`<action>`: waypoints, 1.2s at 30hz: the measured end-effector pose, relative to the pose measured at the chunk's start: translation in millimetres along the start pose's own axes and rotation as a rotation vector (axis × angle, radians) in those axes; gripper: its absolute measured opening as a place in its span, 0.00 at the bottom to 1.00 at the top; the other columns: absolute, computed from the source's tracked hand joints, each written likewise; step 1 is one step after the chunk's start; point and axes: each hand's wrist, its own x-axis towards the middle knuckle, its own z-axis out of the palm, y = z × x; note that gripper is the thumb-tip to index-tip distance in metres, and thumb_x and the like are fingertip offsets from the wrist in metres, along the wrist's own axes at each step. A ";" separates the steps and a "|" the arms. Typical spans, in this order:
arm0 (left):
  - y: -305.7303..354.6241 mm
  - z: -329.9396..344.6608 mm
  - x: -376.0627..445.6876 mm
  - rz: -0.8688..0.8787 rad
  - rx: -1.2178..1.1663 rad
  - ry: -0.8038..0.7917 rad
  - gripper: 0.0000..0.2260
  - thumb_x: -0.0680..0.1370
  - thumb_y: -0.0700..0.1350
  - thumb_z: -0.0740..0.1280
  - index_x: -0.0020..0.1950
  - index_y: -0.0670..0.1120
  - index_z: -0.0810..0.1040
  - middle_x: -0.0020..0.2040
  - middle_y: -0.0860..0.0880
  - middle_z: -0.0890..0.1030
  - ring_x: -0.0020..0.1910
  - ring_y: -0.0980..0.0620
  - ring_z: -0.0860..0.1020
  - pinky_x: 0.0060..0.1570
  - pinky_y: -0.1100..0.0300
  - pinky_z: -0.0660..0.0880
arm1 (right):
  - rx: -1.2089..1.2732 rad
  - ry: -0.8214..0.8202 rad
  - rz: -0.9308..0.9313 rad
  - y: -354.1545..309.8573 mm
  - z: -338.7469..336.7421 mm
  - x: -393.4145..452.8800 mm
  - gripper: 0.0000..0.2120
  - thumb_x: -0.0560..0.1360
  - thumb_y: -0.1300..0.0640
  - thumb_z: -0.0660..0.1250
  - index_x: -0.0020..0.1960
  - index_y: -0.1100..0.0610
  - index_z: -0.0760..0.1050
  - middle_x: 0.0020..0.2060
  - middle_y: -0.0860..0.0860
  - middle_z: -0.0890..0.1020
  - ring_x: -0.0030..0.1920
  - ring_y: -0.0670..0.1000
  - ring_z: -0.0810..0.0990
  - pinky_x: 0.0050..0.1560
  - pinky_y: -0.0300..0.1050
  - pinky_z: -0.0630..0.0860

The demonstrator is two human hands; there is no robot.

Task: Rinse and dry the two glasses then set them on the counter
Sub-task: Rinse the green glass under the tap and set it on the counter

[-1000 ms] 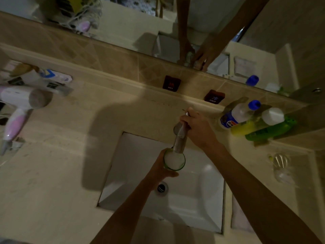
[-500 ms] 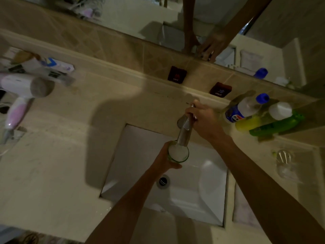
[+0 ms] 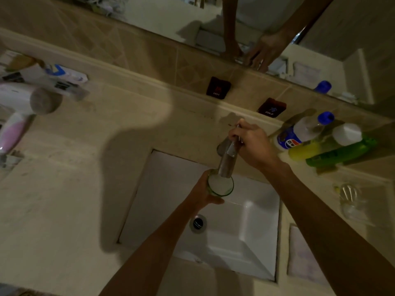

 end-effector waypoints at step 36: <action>-38.8 -10.7 -4.1 -0.170 -0.501 0.008 0.21 0.83 0.60 0.54 0.71 0.54 0.74 0.72 0.52 0.77 0.71 0.54 0.74 0.74 0.52 0.68 | 1.600 0.229 1.031 -56.4 162.8 -124.7 0.16 0.76 0.55 0.66 0.64 0.51 0.78 0.60 0.52 0.82 0.62 0.54 0.80 0.63 0.57 0.76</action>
